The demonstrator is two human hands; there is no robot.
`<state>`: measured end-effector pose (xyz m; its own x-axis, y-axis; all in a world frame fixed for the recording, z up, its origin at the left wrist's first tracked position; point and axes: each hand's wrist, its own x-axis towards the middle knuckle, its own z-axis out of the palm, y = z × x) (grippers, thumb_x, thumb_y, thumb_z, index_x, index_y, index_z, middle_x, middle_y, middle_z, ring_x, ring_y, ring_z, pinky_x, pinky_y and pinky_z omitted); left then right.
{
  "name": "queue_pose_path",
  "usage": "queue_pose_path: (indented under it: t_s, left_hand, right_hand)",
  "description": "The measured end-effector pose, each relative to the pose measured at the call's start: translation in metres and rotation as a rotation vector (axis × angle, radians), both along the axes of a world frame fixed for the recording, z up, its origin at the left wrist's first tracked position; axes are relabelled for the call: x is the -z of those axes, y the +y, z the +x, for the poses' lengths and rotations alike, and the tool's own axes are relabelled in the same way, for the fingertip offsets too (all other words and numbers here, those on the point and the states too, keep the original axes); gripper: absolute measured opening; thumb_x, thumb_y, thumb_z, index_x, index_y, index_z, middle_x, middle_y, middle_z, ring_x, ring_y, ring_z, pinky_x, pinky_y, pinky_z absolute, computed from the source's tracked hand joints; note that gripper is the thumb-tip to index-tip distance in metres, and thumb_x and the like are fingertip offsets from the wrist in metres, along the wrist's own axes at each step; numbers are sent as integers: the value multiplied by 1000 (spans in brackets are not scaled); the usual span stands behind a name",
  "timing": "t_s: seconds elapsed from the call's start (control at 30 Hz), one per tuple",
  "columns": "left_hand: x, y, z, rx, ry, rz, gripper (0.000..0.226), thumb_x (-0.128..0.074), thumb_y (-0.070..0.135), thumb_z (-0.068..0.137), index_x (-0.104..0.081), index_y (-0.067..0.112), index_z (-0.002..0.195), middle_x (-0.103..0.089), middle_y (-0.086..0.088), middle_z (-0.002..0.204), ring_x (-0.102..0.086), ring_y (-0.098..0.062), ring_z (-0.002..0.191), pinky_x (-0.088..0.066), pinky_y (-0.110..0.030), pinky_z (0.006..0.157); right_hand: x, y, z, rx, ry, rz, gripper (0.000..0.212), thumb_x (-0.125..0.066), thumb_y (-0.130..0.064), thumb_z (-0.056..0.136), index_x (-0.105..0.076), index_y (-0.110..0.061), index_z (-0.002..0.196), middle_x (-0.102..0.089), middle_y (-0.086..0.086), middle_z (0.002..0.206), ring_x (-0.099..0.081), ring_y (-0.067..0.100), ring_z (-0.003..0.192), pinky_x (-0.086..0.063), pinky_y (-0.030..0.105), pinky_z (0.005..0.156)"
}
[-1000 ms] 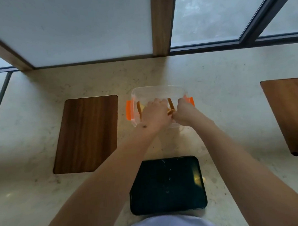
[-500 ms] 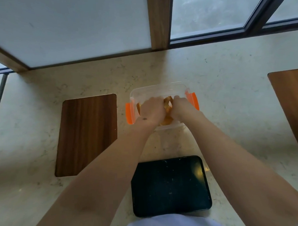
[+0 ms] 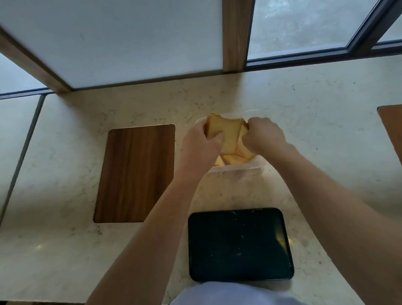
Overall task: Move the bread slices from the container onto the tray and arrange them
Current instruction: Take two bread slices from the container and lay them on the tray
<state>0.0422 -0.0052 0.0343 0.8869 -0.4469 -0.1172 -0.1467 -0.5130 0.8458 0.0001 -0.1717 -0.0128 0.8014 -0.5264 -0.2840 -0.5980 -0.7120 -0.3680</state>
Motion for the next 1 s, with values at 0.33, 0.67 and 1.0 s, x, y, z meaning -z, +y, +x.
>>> queue_pose_path:
  t_s: [0.33,0.67,1.0]
  left_hand:
    - [11,108,-65,-230,450,-275,30,-71,28,89,-64,23,118,-73,2,110,-71,-12,97,-60,-31,79]
    - [79,161,-131,-354,640,-197,20,-73,22,87,-65,34,101,-75,17,91,-71,-2,86,-55,-18,62]
    - [97,191,-143,-416,672,-153,19,-73,24,88,-61,36,97,-70,6,102,-69,-10,90,-54,-21,64]
  right_hand:
    - [-44,42,-132,309,-423,818,20,-55,-21,83,-68,-19,98,-67,2,93,-66,18,88,-56,37,74]
    - [59,119,-209,340,-25,888,17,-57,-19,95,-68,-26,106,-75,-1,102,-73,18,94,-62,46,82]
    - [90,140,-202,45,158,651,11,-61,-30,93,-60,-39,100,-67,-15,94,-64,3,84,-55,25,67]
